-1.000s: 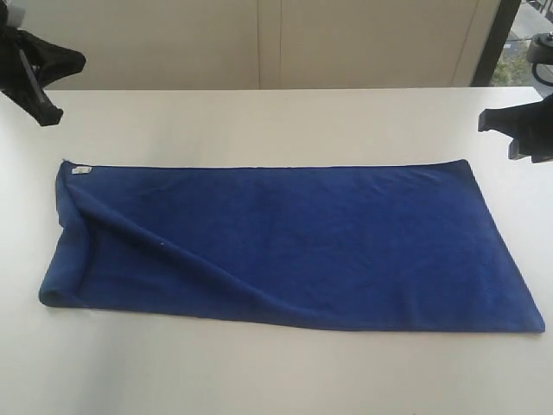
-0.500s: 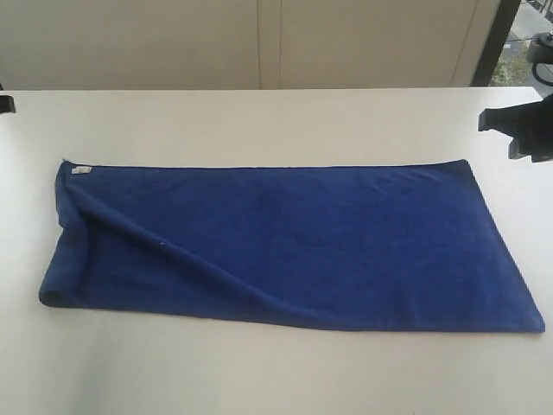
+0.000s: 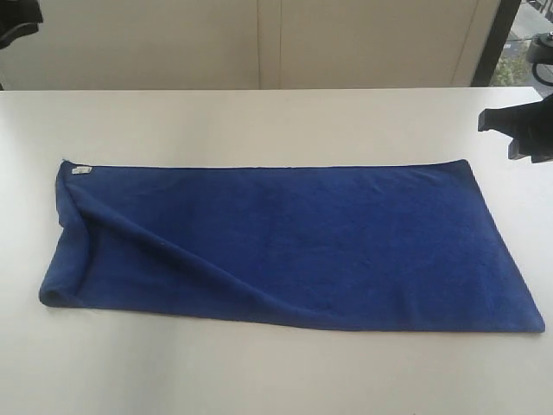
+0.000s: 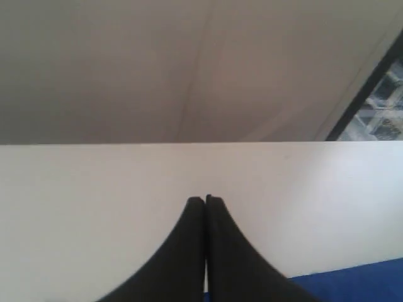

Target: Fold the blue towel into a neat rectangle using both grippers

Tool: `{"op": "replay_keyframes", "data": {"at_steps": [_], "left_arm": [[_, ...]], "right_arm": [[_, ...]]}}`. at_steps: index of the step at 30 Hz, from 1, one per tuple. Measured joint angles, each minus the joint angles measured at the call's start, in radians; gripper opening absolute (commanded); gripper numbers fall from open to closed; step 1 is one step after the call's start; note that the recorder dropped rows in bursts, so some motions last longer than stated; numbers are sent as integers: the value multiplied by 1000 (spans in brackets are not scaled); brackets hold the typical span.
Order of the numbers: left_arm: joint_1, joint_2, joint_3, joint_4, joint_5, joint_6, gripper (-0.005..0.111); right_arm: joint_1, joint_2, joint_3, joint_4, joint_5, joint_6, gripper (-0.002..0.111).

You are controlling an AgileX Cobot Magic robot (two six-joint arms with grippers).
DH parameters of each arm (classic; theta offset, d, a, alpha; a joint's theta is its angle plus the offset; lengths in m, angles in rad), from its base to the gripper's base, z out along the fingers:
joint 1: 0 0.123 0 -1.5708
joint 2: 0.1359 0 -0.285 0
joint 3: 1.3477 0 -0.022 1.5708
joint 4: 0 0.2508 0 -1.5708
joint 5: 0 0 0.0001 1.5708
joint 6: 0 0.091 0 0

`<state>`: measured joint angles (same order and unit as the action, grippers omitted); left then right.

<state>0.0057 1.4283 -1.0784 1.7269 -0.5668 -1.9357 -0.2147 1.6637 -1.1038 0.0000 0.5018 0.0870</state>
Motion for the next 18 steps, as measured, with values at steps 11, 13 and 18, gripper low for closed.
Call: {"op": "replay_keyframes", "data": {"at_steps": [11,13,18], "left_arm": [[-54,-57,0,2,-113,26,0],[-54,-57,0,2,-113,26,0],[-54,-57,0,4,-115,29,0]], "right_arm": [[0,0,0,0,22,0,27],[0,0,0,0,22,0,27],[0,0,0,0,18,0,27]]}}
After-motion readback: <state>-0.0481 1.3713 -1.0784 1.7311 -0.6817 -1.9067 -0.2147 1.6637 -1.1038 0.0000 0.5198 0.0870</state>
